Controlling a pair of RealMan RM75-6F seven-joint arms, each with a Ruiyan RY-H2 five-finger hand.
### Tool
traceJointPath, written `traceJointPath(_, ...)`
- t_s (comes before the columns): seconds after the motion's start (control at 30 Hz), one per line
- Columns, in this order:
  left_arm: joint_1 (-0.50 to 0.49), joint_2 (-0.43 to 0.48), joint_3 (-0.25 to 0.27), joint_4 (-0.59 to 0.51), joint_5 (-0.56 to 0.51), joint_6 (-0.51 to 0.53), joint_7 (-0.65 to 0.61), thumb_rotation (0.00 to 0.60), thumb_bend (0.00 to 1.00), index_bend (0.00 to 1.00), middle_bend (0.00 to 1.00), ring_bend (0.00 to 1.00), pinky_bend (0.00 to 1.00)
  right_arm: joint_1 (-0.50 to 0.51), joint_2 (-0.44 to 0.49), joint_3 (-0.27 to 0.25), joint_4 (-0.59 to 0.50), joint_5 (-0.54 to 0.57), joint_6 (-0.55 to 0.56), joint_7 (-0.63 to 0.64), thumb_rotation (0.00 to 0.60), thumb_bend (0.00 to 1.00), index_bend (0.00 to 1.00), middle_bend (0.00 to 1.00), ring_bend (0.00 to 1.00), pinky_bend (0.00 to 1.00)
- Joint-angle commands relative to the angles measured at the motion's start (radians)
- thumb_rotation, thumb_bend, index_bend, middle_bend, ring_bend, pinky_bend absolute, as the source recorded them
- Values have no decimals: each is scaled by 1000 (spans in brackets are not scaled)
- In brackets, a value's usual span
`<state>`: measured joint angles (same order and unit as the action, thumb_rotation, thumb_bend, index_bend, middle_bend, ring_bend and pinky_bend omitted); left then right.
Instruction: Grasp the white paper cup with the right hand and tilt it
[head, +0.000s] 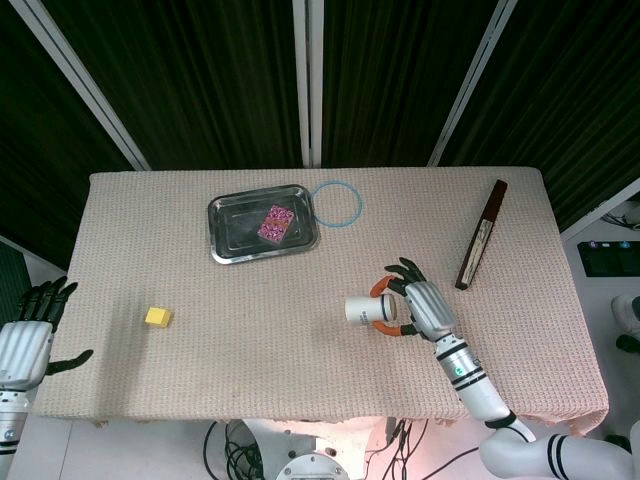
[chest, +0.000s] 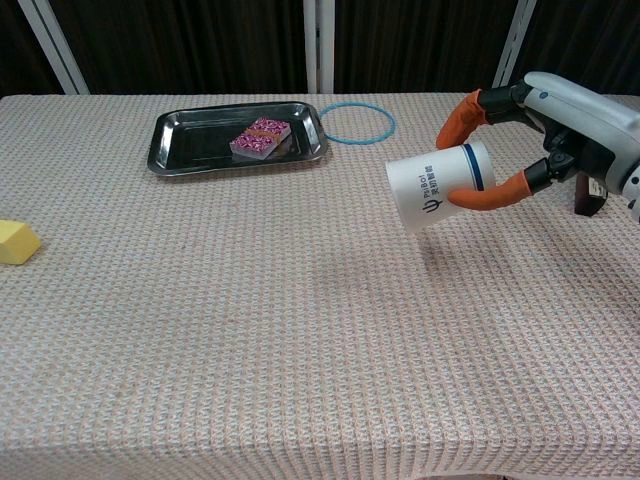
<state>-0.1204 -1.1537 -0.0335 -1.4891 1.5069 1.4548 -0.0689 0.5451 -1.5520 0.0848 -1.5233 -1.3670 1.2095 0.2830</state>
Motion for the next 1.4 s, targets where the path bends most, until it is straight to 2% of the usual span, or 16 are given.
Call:
traceJointPath(0.03,0,-1,0,2,-2,-2,-2,600,22,74,19,0,75,-47,-87,5,145,-25,-22,180,600,176,592,537,161,0)
traceJointPath(0.13,-1,-3,0,5,-1,-3,-5,600,21,74,19,0,75,-51,-86,2,165,-19,-46,196,600,158,543,531,132,0)
traceJointPath(0.17,-1,-3,0,5,-1,-3,-5,600,22,75,19,0,75,-51,-83,1,166,-18,-54,195,600,140,499,513,109,0)
traceJointPath(0.23,-1,-3,0,5,-1,-3,-5,600,22,74,19,0,75,-49,-68,-5,161,-21,-75,193,600,89,379,423,50,0)
traceJointPath(0.3,-2,-3,0,5,-1,-3,-5,600,21,74,19,0,75,-48,-53,-6,151,-31,-82,193,600,40,191,265,2,0)
traceJointPath(0.4,-2,-2,-1,4,-1,-3,-2,600,21,75,19,0,75,-46,-22,-10,131,-57,-81,194,600,24,67,166,0,0)
traceJointPath(0.53,-3,0,-1,-1,-2,-5,2,600,22,74,19,0,75,-41,27,-15,92,-90,-77,140,600,21,33,144,0,0)
traceJointPath(0.63,-4,1,-2,-5,-3,-6,5,600,22,74,19,0,75,-30,70,-31,55,-121,-85,36,600,21,16,139,0,0)
traceJointPath(0.73,-5,3,-3,-9,-5,-8,9,600,22,74,19,0,75,-2,135,-47,-9,-127,-142,-133,600,21,5,136,0,0)
traceJointPath(0.87,-7,4,-4,-16,-6,-9,14,600,21,75,19,0,75,33,186,-39,-104,-58,-214,-443,600,21,0,117,0,0)
traceJointPath(0.97,-6,5,-4,-17,-8,-8,12,600,22,74,19,0,75,52,184,-26,-143,41,-256,-617,600,21,0,123,0,0)
traceJointPath(1.07,-4,7,-4,-15,-10,-8,9,600,22,75,19,0,75,74,173,-17,-169,136,-283,-732,600,22,0,137,0,0)
traceJointPath(1.2,-1,7,-4,-9,-12,-6,1,600,22,74,19,0,75,88,134,-9,-160,194,-272,-811,600,38,13,184,0,0)
traceJointPath(1.4,1,11,0,2,-12,-8,-2,600,22,74,19,0,75,102,98,-8,-134,201,-263,-826,600,50,117,249,0,0)
